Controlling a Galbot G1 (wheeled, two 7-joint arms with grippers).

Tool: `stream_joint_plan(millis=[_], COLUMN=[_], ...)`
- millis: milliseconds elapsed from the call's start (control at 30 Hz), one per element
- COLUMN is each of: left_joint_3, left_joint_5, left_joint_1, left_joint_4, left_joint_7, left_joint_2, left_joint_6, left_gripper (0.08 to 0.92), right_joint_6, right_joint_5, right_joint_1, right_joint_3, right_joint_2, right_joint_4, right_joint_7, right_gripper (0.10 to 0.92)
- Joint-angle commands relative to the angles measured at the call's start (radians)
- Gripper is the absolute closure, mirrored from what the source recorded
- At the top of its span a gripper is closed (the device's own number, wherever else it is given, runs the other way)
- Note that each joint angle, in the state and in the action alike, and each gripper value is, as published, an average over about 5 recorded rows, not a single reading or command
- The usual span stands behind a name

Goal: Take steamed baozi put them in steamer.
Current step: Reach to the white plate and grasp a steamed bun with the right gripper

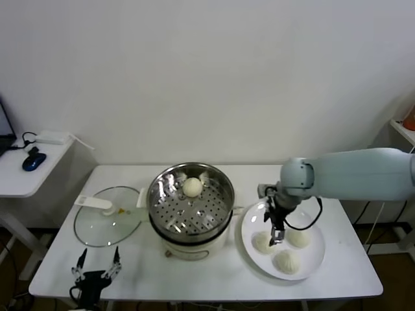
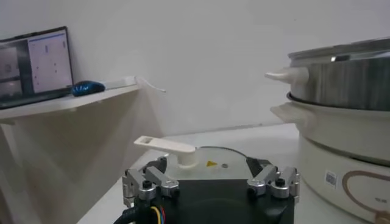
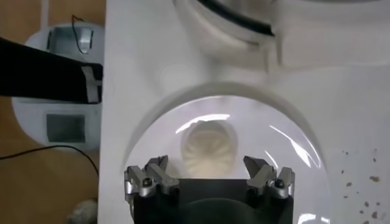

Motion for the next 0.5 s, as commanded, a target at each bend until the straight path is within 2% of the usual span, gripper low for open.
stream_joint_plan(millis=[33,500], left_joint_3=[-0.002,-0.004], left_joint_5=[0.004,0.004], left_joint_1=[0.003,0.0], left_joint_4=[0.0,0.004], left_joint_7=[-0.001,-0.001], left_joint_2=[-0.001,-0.001], left_joint_6=[-0.002,-0.002], left_gripper=[0.177,0.177], right_joint_6=[-0.058,-0.059], right_joint_5=[-0.06,-0.073], right_joint_1=[-0.107,-0.144], right_joint_3=[0.06,0.079], right_joint_2=[-0.001,0.012], right_joint_4=[-0.044,-0.066], right_joint_7=[0.052,0.036], right_gripper=[0.203,0.203])
